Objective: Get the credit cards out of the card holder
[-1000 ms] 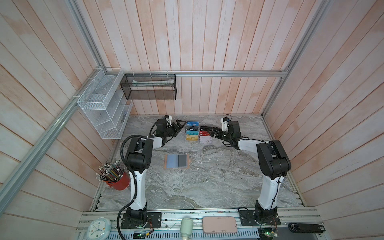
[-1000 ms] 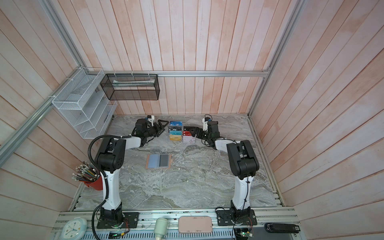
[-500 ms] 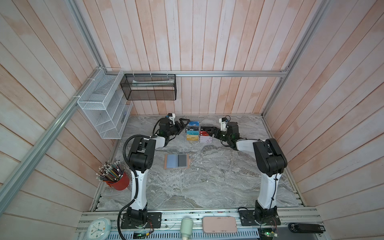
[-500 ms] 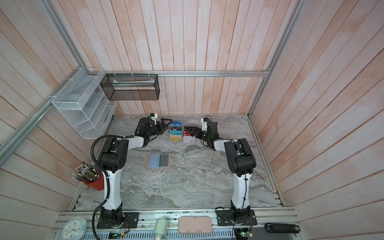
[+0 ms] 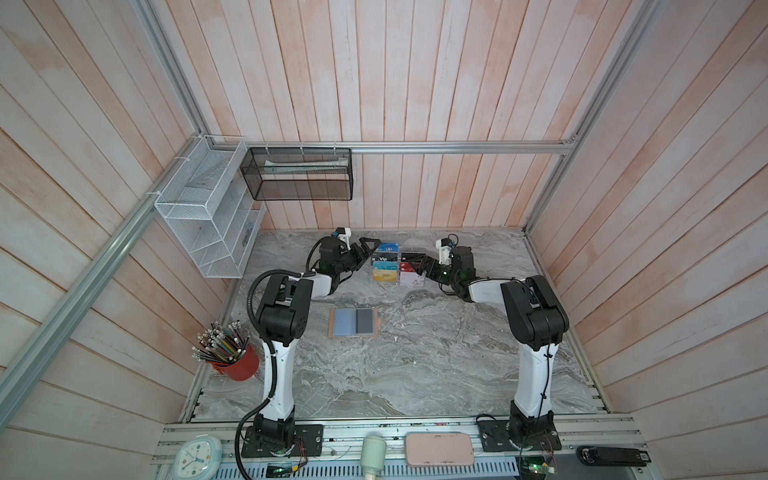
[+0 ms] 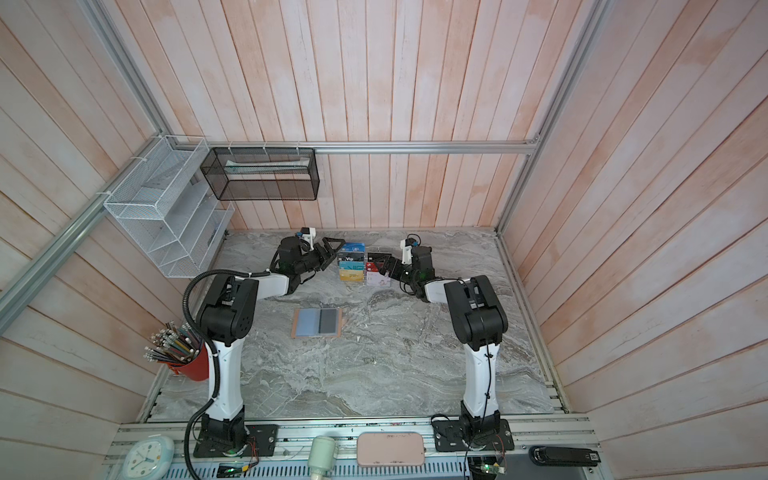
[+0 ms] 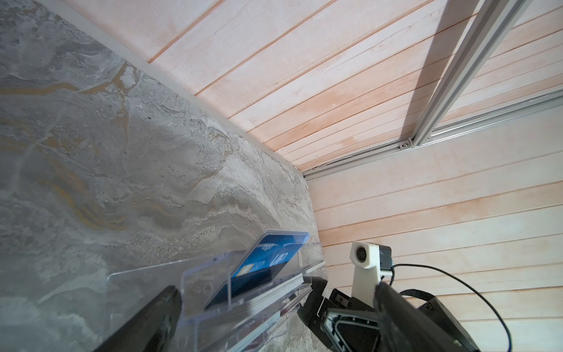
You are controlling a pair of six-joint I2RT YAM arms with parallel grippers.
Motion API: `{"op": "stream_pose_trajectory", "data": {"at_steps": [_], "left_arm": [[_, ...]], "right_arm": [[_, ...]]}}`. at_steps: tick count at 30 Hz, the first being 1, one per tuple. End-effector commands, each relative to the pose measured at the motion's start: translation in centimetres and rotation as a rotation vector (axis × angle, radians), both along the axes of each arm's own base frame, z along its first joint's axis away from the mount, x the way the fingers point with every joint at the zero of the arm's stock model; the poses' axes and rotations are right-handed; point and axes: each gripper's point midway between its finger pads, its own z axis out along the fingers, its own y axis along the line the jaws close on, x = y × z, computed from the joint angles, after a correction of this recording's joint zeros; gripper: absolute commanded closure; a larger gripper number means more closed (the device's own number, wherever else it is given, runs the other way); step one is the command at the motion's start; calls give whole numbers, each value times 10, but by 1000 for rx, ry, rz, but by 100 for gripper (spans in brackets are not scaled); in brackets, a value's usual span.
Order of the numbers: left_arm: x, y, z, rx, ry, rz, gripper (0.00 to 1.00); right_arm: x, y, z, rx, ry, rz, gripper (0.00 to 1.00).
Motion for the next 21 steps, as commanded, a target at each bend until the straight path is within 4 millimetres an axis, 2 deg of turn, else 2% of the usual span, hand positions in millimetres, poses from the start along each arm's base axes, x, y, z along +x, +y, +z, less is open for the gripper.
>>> {"op": "stream_pose_trajectory", "data": {"at_steps": [1,21], "left_arm": [[-19,-28,22,-20,-49,-81,0],[-40,-59,61,-31,-106,-124,0]], "right_arm": [[-1,19,7,34,-21,50,2],[-1,26,10,61,-29,78,2]]}}
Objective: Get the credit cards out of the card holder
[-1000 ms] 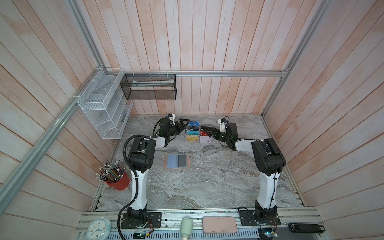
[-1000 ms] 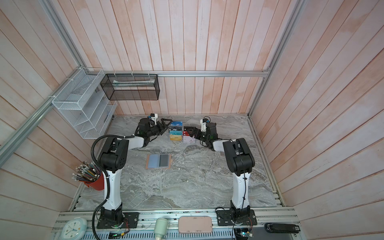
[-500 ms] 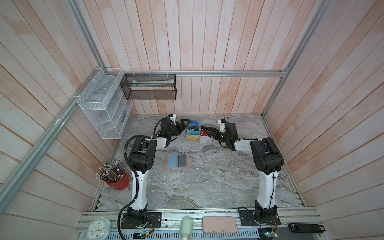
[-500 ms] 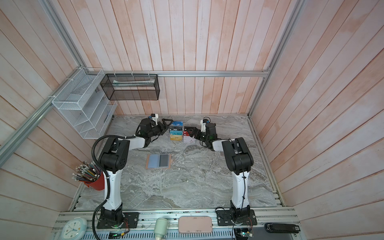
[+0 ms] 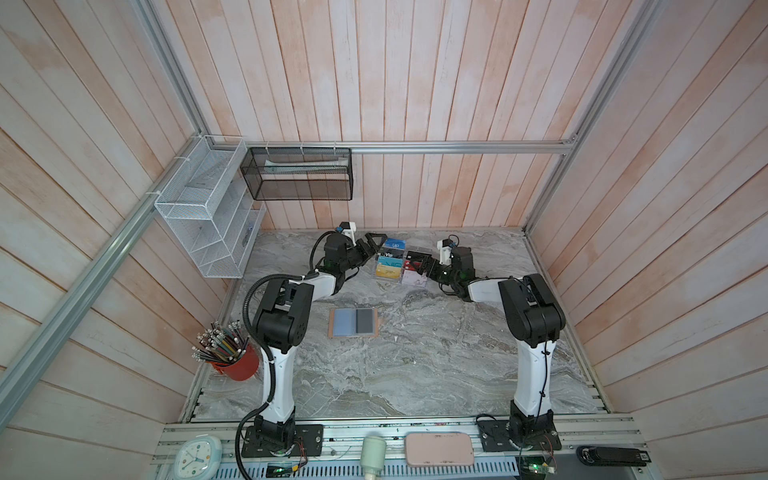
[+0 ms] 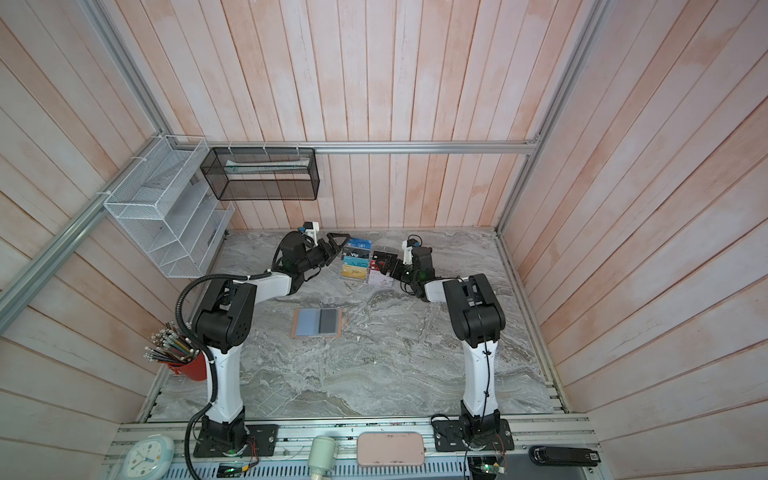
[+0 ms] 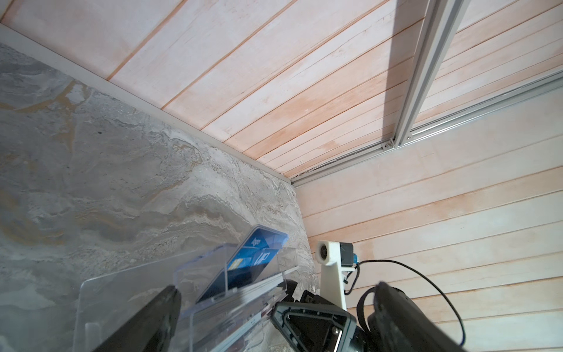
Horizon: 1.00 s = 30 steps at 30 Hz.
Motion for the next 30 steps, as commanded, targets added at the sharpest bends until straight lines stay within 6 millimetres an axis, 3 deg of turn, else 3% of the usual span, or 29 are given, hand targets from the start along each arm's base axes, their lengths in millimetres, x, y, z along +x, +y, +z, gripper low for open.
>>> {"op": "stream_pose_trajectory", "data": {"at_steps": [1,17,30], "left_arm": [[-29,-39,21,-25,-36,-137,0],[-42,-73,35,-26,-56,-188,0],[-48,-86,45,-30,-78,-204,0]], "right_arm": [[-8,31,20,62,-45,107,2],[-12,34,31,101,-71,137,2],[-18,33,35,144,-79,152,2]]}}
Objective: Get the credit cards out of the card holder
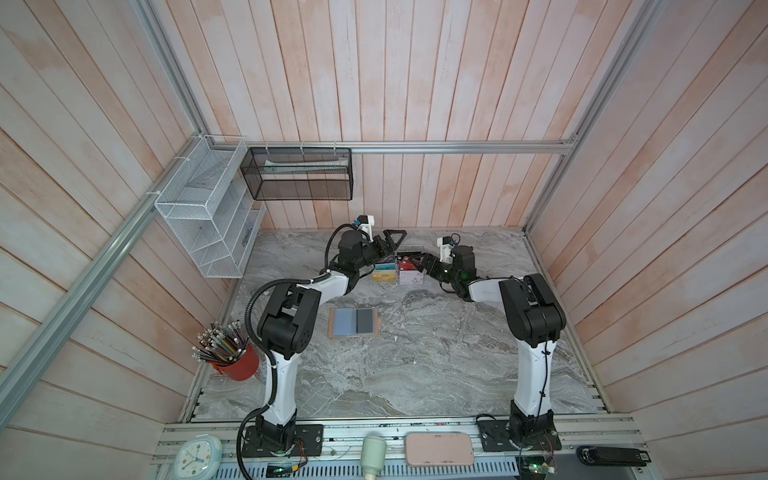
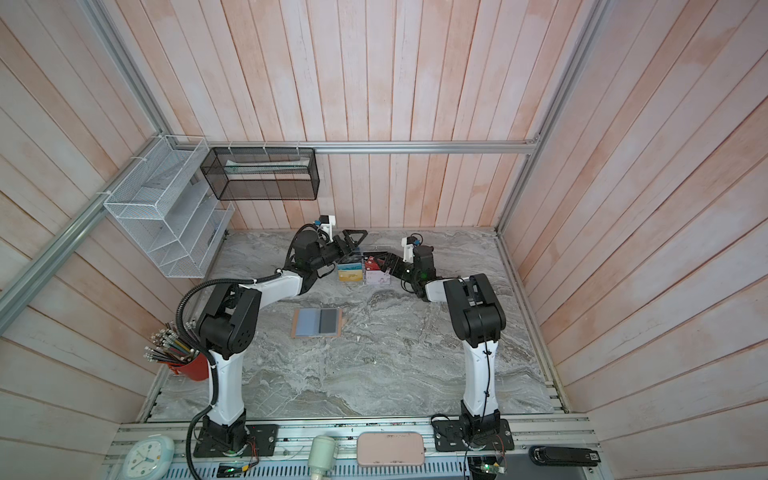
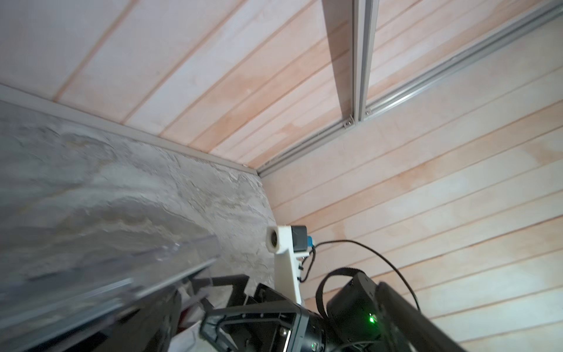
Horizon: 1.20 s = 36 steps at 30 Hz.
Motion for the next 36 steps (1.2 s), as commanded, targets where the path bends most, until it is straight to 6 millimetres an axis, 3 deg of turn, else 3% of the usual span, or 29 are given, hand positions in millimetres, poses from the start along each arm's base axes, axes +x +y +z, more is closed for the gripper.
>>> {"op": "stream_pose_trajectory", "data": {"at_steps": [1,8,15,20,29,36], "left_arm": [[-15,-17,4,0,12,-75,0],[-16,-9,1,11,10,-57,0],[-10,28,18,-5,-13,5,0],[-17,59,33,1,-22,54,0],[-39,107,7,-8,44,116,0],[-43,127,-8,-46,86,141,0]], "right_arm": [[-15,17,13,57,-30,83,2],[-15,17,6,52,-21,80,2],[-15,13,10,26,-34,67,2],[-18,8,17,-22,-58,43,2],[-19,4,33,-244,-128,-27,2],[4,9,20,-531,-145,-115,2]]}}
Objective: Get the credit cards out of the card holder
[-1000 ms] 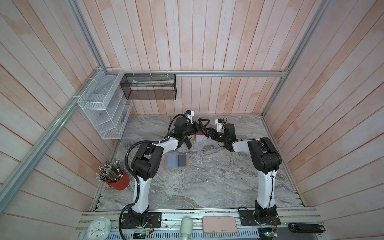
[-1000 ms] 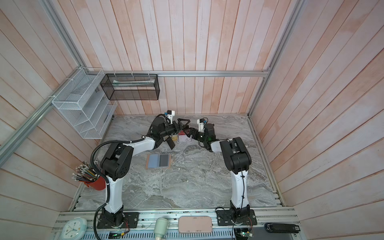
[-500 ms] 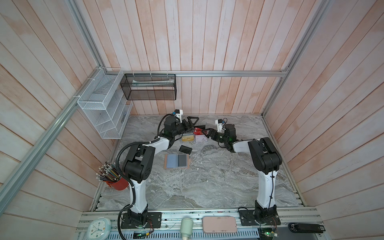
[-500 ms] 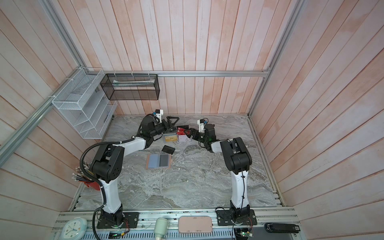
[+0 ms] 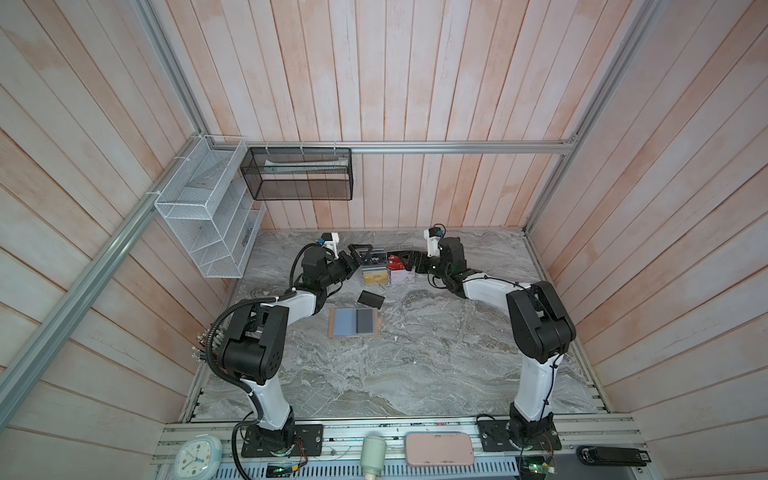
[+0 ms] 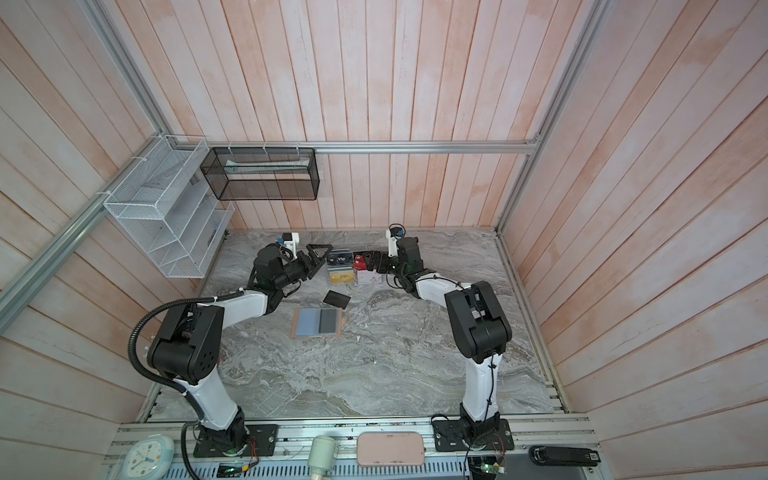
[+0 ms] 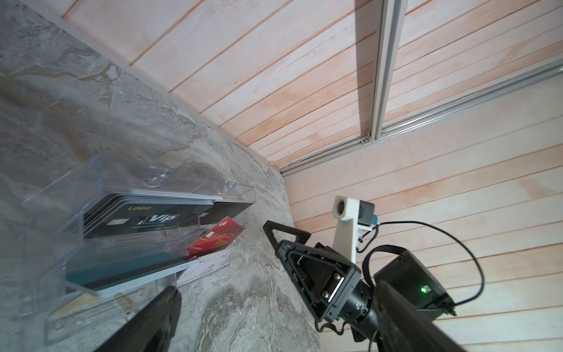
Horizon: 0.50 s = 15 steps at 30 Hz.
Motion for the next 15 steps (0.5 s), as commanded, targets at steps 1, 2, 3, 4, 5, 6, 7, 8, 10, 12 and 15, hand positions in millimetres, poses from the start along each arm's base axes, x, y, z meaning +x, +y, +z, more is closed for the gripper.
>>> {"op": "stream_pose_trajectory", "data": {"at_steps": [1,2,3,4,5,6,7,8,10,12,15], "left_arm": [[-2,4,8,-40,-34,-13,0],[-2,6,6,-40,-30,-12,0],[-2,7,4,-41,-26,-12,0],[-2,9,2,-42,-24,-10,0],[-2,10,0,-43,-19,-7,0],[-3,12,-3,-45,-14,-7,0],[-3,13,-5,-48,-9,-7,0],[-3,13,-7,-50,-5,-9,0],[-4,13,-10,-52,0,-14,0],[-5,14,-13,-51,4,-17,0],[-7,13,-17,-51,9,-21,0]], "right_arm": [[12,-14,-29,-218,20,-89,2],[14,-11,-29,-237,16,-94,2],[17,-10,-31,-264,14,-104,2],[17,-7,-34,-302,16,-114,2],[19,-5,-36,-334,10,-122,2],[20,-2,-38,-368,5,-130,2],[21,1,-41,-391,4,-139,2],[21,2,-44,-410,5,-144,2],[19,8,-48,-432,0,-145,2],[18,12,-50,-440,-2,-149,2],[18,15,-52,-448,9,-156,2]]}}
